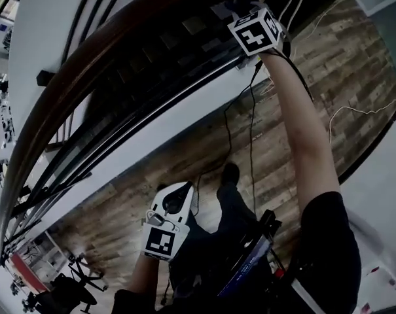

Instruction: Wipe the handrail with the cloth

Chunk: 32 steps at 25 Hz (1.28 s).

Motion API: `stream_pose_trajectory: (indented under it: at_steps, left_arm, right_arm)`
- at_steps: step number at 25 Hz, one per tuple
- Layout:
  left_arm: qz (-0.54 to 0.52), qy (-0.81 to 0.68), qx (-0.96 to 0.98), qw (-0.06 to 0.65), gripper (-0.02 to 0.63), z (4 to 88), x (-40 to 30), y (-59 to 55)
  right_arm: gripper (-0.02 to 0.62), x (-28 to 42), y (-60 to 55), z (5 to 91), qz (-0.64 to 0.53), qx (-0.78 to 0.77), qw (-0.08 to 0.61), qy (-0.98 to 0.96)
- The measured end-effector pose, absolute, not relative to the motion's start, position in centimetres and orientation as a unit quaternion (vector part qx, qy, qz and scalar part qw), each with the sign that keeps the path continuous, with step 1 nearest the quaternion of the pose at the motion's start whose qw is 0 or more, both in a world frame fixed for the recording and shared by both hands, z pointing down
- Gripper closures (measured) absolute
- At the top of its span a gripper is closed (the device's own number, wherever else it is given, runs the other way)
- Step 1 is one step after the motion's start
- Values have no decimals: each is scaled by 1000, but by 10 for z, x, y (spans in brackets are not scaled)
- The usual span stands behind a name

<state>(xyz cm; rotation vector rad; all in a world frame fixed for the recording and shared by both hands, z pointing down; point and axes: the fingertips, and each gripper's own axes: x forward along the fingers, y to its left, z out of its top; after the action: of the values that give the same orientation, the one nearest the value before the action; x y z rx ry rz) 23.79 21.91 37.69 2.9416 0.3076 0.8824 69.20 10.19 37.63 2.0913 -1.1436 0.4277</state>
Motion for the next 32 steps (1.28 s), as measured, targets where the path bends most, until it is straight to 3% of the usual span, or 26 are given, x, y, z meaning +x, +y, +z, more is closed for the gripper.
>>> stream_pose_trajectory:
  at_steps: [7,13,17,27,32]
  left_arm:
    - [328,84,940,32,600,365,252,231]
    - [290,67,955,10,600,333,264,234]
    - [273,33,962,-2,600,298,257,211]
    - [241,-32,970,-17,600,234,204,193]
    - [211,-68,975,-28,600,205,193,184]
  right_arm:
    - [485,723,139,373,197,831,287,-434]
    - [483,680,139,340,201,824,221,-481]
    - [483,613,129,314,205,790,185,-548]
    - [483,365,123,285,257,601,30,-757]
    - [483,294,133,235,226,512,-12,-828]
